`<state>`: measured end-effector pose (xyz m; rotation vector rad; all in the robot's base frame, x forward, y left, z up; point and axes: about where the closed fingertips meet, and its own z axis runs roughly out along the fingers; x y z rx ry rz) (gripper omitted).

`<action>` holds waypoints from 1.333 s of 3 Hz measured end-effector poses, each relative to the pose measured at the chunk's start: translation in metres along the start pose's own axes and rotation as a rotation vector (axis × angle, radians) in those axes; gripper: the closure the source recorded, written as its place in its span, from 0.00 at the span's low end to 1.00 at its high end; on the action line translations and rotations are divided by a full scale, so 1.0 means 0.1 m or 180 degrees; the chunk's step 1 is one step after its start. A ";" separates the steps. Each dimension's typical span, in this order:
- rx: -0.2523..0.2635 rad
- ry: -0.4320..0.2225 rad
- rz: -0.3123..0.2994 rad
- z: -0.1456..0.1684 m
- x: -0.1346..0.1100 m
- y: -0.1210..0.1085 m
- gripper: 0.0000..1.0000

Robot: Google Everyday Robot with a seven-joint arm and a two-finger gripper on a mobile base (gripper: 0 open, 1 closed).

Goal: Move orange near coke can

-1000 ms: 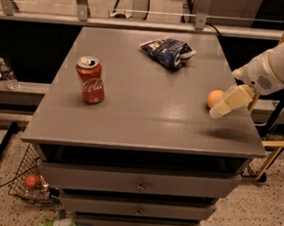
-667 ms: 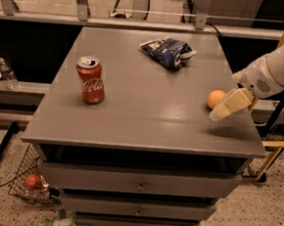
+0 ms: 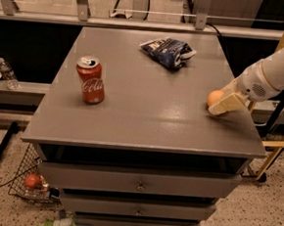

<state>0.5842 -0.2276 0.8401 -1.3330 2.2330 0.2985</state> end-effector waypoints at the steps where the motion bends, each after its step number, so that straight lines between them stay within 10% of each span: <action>1: -0.0037 -0.0076 -0.0064 0.00 -0.05 0.03 0.64; 3: -0.0026 -0.0743 -0.0474 -0.43 -0.56 0.21 1.00; 4: -0.0044 -0.0779 -0.0515 -0.42 -0.61 0.23 1.00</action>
Offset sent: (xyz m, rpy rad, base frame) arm -0.0114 0.0315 0.0747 0.1762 -0.2059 0.1340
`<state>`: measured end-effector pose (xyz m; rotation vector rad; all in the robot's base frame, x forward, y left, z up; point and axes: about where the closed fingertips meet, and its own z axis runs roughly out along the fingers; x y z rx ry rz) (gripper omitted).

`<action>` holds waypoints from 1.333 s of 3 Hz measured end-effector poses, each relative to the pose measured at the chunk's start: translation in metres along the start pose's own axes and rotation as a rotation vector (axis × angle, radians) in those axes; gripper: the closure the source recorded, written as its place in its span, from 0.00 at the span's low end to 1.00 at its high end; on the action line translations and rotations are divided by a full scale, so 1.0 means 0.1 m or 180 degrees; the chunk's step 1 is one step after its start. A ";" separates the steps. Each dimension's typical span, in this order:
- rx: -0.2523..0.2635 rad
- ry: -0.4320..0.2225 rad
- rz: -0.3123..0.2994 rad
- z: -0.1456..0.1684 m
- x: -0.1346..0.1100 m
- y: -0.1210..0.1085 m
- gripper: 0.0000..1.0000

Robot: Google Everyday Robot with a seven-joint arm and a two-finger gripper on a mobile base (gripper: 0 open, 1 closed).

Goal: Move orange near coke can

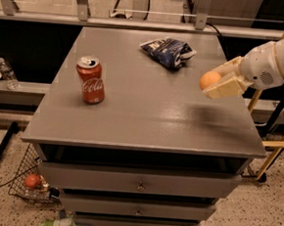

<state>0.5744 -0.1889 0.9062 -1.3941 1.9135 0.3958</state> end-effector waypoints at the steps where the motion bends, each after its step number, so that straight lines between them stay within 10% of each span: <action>1: -0.0017 -0.0060 0.0051 0.08 0.00 0.01 1.00; 4: -0.0412 -0.0304 -0.0290 1.00 -1.04 0.20 1.00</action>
Offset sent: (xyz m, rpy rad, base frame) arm 0.0533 0.1101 0.0000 0.2116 -0.0530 0.0960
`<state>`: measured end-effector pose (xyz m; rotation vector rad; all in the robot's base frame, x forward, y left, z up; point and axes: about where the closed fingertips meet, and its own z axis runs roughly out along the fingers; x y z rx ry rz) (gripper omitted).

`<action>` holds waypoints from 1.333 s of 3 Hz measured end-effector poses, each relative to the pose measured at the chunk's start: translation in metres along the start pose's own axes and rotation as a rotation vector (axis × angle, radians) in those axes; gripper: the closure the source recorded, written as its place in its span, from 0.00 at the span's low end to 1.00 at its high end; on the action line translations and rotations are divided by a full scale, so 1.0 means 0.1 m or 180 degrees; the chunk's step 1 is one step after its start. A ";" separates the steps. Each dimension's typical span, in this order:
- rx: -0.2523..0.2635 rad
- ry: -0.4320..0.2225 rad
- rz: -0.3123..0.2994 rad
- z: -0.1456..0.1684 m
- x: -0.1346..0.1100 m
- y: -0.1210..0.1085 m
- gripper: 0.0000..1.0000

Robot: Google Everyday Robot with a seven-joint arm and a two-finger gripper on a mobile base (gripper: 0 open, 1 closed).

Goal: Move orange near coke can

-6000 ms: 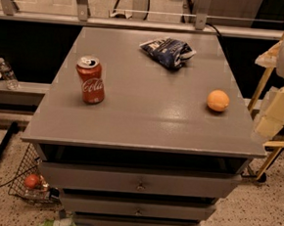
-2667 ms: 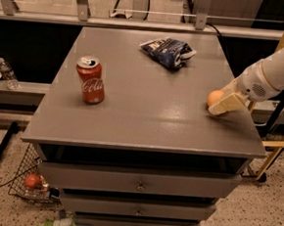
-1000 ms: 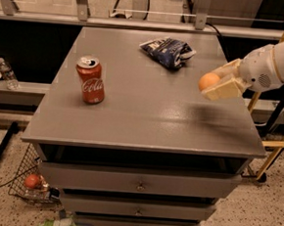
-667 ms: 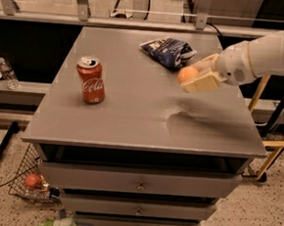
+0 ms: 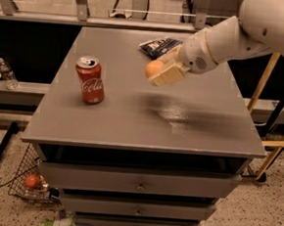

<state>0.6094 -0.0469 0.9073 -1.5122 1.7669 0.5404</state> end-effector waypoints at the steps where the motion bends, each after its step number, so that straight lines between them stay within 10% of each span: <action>1: -0.0219 0.0064 0.0020 0.30 -0.09 0.14 1.00; 4: -0.0690 0.0081 -0.0080 0.91 -0.36 0.47 1.00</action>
Offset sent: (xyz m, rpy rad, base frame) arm -0.0158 0.0861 -0.0366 -0.0187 0.1424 0.1586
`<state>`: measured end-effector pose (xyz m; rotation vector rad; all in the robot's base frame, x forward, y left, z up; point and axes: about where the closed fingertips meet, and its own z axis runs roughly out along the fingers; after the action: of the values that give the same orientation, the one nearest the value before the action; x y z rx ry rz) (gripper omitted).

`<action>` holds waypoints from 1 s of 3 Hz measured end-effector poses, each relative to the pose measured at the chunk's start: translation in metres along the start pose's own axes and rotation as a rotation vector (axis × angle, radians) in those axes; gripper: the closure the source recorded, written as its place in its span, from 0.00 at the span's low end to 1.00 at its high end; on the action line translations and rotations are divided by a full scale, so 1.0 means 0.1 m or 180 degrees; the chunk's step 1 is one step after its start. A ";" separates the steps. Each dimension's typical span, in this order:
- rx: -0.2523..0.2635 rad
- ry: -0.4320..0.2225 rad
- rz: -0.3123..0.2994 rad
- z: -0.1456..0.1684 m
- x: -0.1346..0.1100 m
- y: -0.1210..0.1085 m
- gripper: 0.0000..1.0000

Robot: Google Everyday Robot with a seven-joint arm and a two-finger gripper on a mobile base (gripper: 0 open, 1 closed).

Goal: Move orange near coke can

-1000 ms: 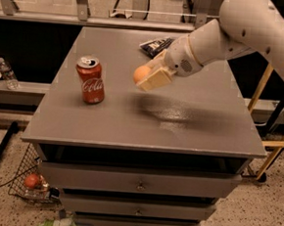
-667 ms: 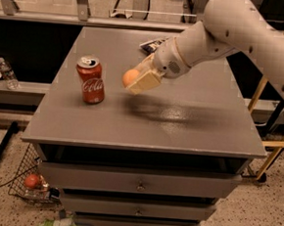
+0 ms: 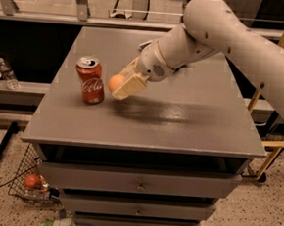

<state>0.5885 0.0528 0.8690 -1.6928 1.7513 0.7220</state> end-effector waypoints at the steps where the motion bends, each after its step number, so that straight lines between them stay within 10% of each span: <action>1: -0.0087 0.0037 -0.0010 0.18 -0.02 0.05 1.00; 3: -0.0129 0.0085 0.0092 0.36 0.08 0.05 0.98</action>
Offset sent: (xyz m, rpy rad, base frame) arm -0.0028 0.0243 -0.0366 -0.0288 0.0669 0.0150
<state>0.5855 0.0741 0.8380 -1.7145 1.7941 0.7558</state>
